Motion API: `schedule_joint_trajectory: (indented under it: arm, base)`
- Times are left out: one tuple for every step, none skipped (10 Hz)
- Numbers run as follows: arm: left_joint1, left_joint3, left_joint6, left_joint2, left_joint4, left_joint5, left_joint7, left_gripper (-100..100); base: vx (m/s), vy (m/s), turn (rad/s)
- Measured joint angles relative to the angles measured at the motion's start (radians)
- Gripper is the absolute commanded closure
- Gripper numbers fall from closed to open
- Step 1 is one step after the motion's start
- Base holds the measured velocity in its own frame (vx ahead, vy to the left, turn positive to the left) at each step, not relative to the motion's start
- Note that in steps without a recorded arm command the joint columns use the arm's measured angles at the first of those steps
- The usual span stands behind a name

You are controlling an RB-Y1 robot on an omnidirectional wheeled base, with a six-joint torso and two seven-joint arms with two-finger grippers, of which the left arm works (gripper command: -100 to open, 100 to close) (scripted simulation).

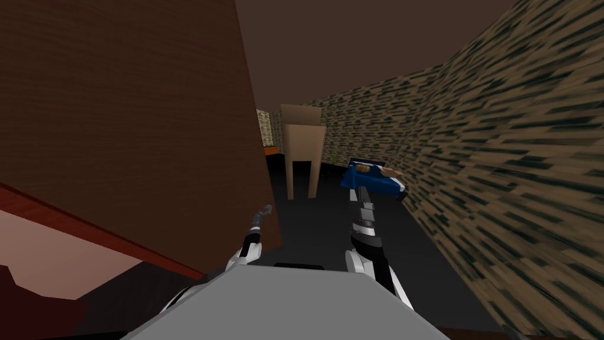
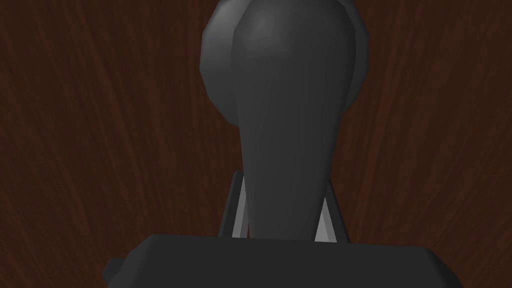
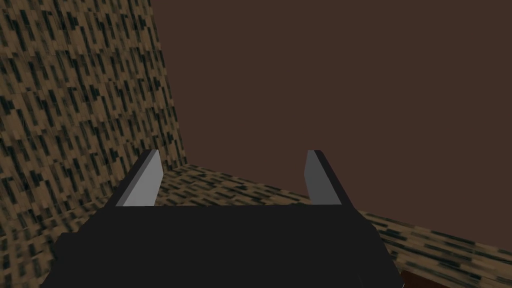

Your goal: Push the door open

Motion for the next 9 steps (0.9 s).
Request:
schedule_joint_trajectory:
  arm:
    - [-0.012, 0.01, -0.018, 0.004, 0.027, 0.006, -0.002, 100]
    - [-0.011, 0.019, -0.023, 0.006, 0.031, 0.011, -0.004, 100]
    - [-0.005, 0.027, -0.018, 0.009, 0.023, 0.017, -0.005, 100]
    - [-0.012, 0.039, -0.023, 0.013, 0.035, 0.023, -0.01, 100]
    - [-0.003, 0.049, -0.018, 0.014, 0.02, 0.029, -0.016, 100]
    - [-0.001, 0.059, -0.016, 0.018, 0.021, 0.035, -0.019, 100]
    - [0.003, 0.069, -0.016, 0.022, 0.021, 0.041, -0.021, 100]
    - [0.003, 0.078, -0.019, 0.025, 0.025, 0.047, -0.023, 100]
    - [0.003, 0.082, -0.021, 0.03, 0.025, 0.049, -0.024, 100]
  base:
    - [0.19, -0.029, 0.049]
    - [0.198, -0.058, 0.047]
    - [0.192, -0.09, 0.077]
    - [0.164, -0.086, 0.066]
    - [0.19, -0.071, 0.062]
    - [0.196, -0.081, 0.062]
    - [0.18, -0.073, 0.065]
    - [0.075, -0.015, 0.054]
    - [0.111, 0.005, 0.046]
